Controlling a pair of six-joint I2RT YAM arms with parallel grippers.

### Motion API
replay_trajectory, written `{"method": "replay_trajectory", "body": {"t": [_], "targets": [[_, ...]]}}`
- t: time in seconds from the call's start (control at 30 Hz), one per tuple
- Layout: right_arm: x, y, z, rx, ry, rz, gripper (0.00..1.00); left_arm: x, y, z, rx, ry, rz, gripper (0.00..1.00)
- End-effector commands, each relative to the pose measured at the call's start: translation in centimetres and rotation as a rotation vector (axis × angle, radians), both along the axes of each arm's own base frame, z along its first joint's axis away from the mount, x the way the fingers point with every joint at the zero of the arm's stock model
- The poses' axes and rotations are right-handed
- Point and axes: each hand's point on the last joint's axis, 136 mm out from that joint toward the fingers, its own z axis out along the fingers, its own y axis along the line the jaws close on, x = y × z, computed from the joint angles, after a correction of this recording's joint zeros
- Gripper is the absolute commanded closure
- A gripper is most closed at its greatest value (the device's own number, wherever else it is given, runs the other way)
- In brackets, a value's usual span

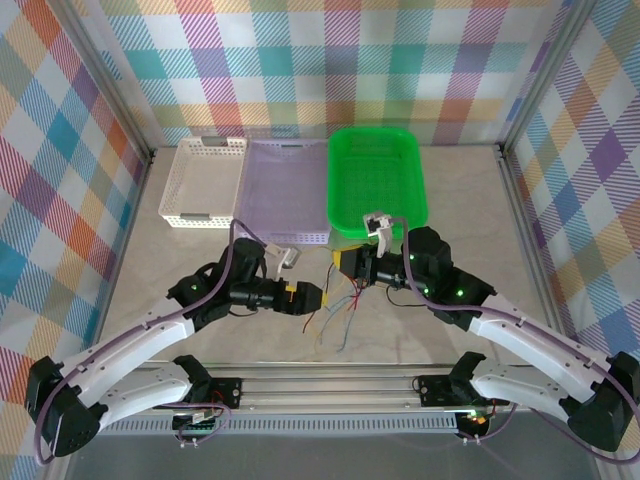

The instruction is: Untangle the cables

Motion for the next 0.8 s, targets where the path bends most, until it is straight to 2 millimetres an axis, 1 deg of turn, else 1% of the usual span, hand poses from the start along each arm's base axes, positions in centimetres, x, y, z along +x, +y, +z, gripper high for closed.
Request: {"method": "replay_trajectory", "body": {"t": [0.0,0.13,0.23,0.43,0.53,0.6,0.63,0.77], "targets": [[-0.6,0.0,2.6,0.057,-0.016,0.026,1.00,0.7,-0.6,2.3,-0.087,-0.080,0.034,0.00],[-1.0,0.0,3.4,0.099,-0.006,0.042,1.00,1.1,-1.0,3.1,-0.152,-0.102,0.061,0.00],[-1.2,-0.1,3.7,0.110,-0.004,0.043,1.00,0.9,-1.6,3.2,-0.192,-0.106,0.049,0.00],[-1.6,-0.4,4.5,0.132,-0.004,0.047,1.00,0.0,-2.6,1.7,-0.175,-0.089,0.008,0.00],[-1.6,-0.4,4.6,0.137,-0.005,0.046,1.00,-0.3,-2.9,1.3,-0.173,-0.087,-0.007,0.02],[-1.6,-0.3,4.6,0.138,-0.003,0.046,1.00,-0.3,-3.1,1.5,-0.182,-0.093,-0.008,0.06],[-1.5,-0.3,4.5,0.138,0.001,0.046,1.00,-0.4,-3.2,1.6,-0.189,-0.095,-0.015,0.09],[-1.5,-0.4,4.5,0.143,0.002,0.042,1.00,-0.7,-3.7,2.0,-0.211,-0.101,-0.038,0.29]]}}
